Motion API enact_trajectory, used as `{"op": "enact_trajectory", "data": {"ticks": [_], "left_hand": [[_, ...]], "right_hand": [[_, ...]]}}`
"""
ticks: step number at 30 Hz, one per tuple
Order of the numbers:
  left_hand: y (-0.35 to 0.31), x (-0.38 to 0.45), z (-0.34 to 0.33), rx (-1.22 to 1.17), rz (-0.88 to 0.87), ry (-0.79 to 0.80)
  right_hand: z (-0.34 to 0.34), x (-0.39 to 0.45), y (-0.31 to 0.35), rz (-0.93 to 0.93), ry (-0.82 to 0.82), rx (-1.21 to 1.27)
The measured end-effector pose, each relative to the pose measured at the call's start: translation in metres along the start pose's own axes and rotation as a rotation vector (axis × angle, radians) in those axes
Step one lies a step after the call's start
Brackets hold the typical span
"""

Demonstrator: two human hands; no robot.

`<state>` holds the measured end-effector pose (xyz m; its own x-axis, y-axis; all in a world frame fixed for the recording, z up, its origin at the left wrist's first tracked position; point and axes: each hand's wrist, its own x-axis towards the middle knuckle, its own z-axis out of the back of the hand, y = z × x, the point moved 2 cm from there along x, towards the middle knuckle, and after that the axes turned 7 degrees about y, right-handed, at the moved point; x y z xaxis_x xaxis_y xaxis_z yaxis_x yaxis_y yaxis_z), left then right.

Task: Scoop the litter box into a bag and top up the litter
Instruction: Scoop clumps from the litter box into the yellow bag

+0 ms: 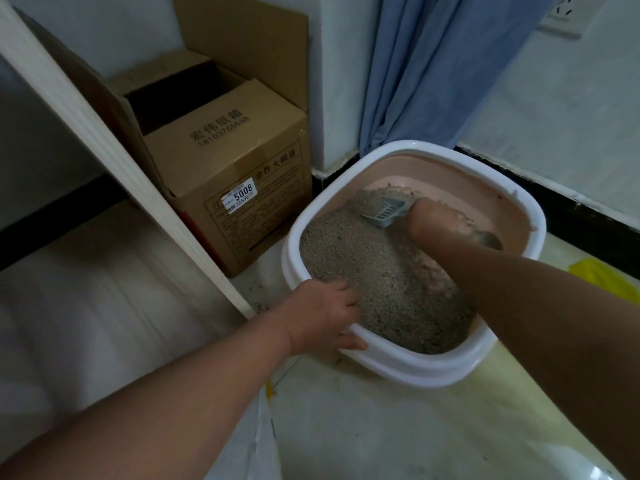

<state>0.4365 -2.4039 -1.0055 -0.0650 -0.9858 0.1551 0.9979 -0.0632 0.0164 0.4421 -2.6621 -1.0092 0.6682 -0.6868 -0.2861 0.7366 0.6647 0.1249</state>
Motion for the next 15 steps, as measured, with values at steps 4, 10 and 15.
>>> {"op": "enact_trajectory", "data": {"ticks": [4, 10, 15], "left_hand": [[0.0, 0.001, 0.001, 0.016, -0.005, 0.002], [-0.002, 0.0, 0.0, -0.006, 0.01, 0.008], [-0.004, 0.0, 0.003, -0.014, 0.022, 0.032]], "right_hand": [[-0.015, 0.012, 0.012, -0.021, -0.022, 0.137], [-0.037, 0.014, 0.005, -0.024, -0.008, 0.34], [-0.051, 0.008, 0.002, 0.064, -0.106, 0.477]]}}
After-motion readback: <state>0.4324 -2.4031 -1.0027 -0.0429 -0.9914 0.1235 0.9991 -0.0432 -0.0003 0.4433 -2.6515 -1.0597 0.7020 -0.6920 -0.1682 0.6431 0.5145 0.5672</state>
